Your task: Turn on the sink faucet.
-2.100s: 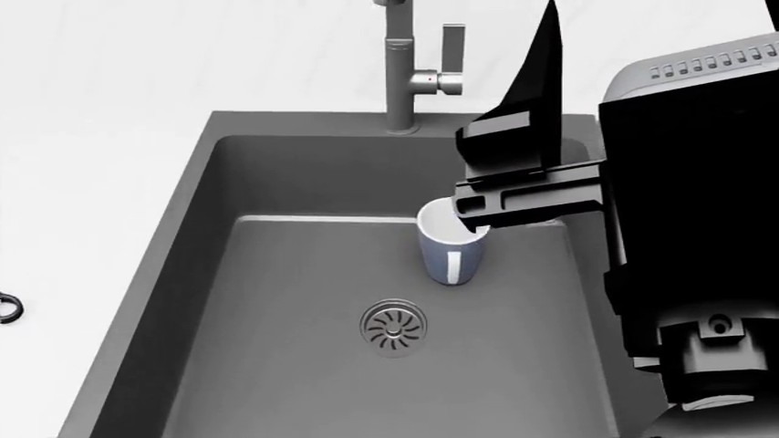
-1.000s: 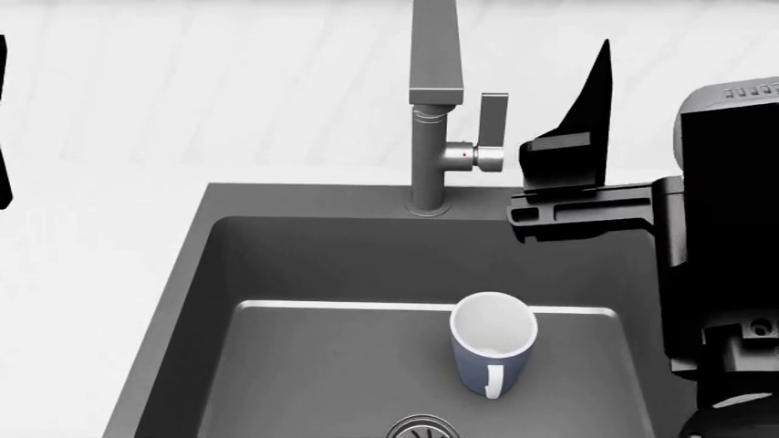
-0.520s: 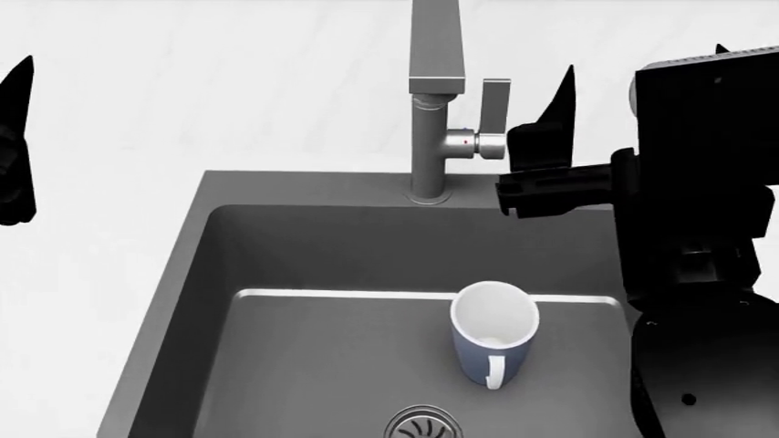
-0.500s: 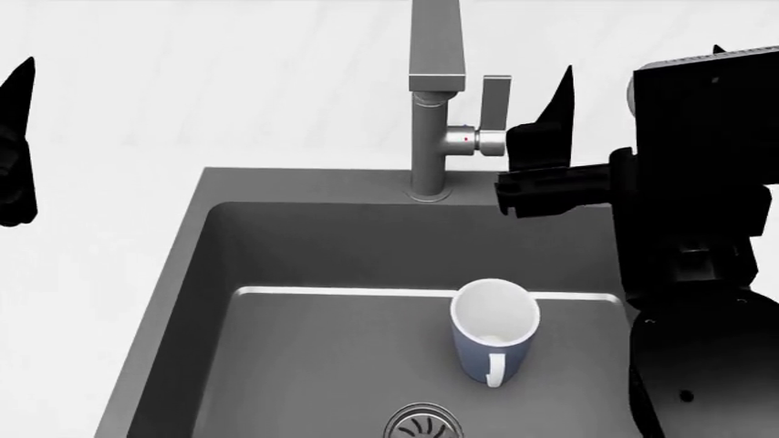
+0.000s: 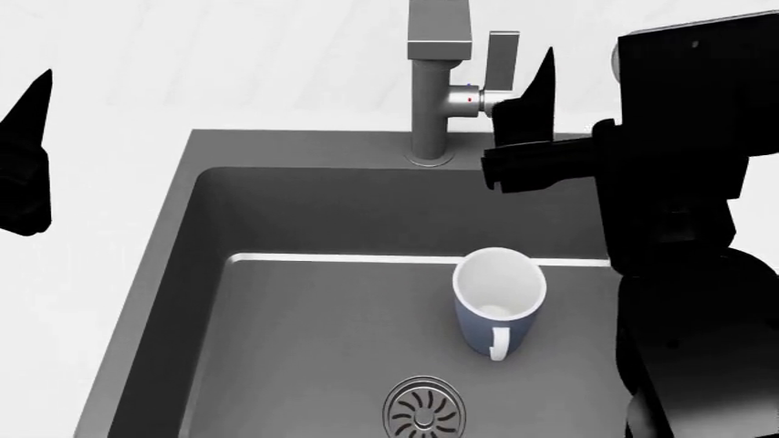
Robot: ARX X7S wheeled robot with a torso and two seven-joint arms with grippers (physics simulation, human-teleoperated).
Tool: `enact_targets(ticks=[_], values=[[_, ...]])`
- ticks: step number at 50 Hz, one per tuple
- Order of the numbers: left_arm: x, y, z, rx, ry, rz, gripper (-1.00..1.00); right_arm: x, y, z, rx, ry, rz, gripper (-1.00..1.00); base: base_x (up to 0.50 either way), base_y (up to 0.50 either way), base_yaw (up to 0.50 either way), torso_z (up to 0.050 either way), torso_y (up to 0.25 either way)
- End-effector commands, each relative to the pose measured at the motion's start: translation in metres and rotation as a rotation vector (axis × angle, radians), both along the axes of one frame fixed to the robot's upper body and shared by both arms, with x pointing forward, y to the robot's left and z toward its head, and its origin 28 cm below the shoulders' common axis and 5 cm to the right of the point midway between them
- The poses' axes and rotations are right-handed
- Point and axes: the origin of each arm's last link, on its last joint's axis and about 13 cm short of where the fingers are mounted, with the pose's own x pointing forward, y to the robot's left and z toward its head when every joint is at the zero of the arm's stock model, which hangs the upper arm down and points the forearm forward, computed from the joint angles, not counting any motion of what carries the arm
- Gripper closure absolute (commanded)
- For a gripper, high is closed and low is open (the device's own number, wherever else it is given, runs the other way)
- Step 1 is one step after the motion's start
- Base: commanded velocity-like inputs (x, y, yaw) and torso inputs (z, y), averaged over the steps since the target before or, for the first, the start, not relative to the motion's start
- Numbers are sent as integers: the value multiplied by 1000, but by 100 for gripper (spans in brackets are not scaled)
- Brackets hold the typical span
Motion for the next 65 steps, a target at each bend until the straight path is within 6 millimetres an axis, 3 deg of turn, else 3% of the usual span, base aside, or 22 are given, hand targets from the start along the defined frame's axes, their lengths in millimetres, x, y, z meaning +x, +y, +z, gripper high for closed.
enact_targets(ticks=[1,23,38,47,65], values=[[1,0,-1,2,9,-2,-100,9,2,10,4,9,29,-100,0,0,0,0,0],[-1,-2,0,41,13,-23,-100,22,5,27,-30,14,34,-100,0,0,0,16,-97],[-1,-1,0,38,17,-16,-100,24,10,20,-27,41,81,-100,0,0,0,0,0],[-1,-1,-1,37,17,-19,-100,35,11,31,-49,47,69,-100,0,0,0,0,0],[-3,-2,-4,38,23,-24,-100,60,13,25,-53,92,63,-100,0,0,0,0,0]])
